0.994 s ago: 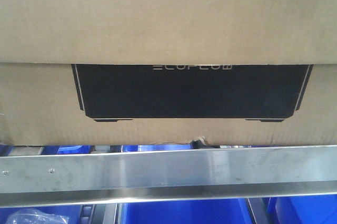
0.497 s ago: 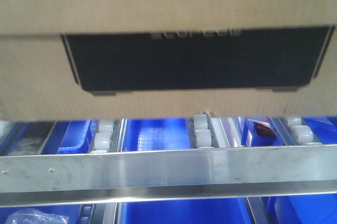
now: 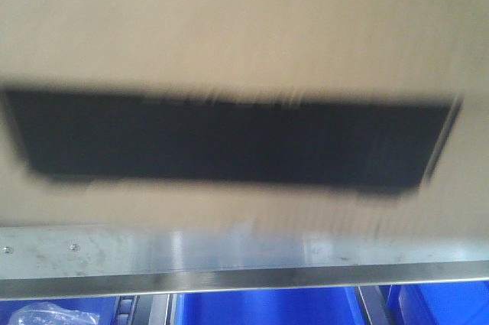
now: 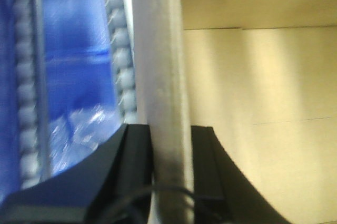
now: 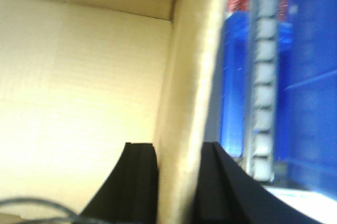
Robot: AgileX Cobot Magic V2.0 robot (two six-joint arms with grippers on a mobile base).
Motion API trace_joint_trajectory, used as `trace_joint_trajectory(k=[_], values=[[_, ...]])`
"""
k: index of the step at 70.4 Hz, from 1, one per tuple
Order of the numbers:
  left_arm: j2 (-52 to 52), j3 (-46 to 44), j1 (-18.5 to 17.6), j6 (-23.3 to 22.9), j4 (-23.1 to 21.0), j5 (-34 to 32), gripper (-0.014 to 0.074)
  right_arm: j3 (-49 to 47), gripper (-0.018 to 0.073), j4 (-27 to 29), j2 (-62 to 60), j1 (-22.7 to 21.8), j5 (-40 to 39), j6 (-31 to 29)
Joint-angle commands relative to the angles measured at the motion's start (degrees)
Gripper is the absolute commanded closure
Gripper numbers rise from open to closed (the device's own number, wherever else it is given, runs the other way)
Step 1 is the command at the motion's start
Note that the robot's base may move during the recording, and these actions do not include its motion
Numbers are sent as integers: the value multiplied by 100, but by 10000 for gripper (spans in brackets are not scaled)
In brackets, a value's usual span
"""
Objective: Grab box from left shelf to table start
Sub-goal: 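Lift the box with both grippers away from the shelf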
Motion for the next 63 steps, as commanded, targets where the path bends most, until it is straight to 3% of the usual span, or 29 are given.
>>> trace_joint_trajectory(k=[1, 19, 34, 41, 55, 63], values=[[-472, 114, -48, -101, -551, -828, 693, -25, 501, 48, -338, 105, -653, -114], [-1535, 1095, -48, -101, -573, -1053, 693, 115, 501, 49, -940, 105, -610, -114], [-2350, 1288, -48, -101, -597, -1057, 693, 115, 501, 227, -1521, 105, -393, -120], [-2579, 1288, -48, -101, -806, -1067, 693, 115, 501, 462, -1799, 105, -309, -120], [-2783, 1288, -48, -23, -1653, -1056, 692, 115, 501, 846, -2237, 105, -236, -120], [-2856, 1288, -48, -23, -1747, -1056, 692, 115, 501, 878, -2438, 105, -124, -120]])
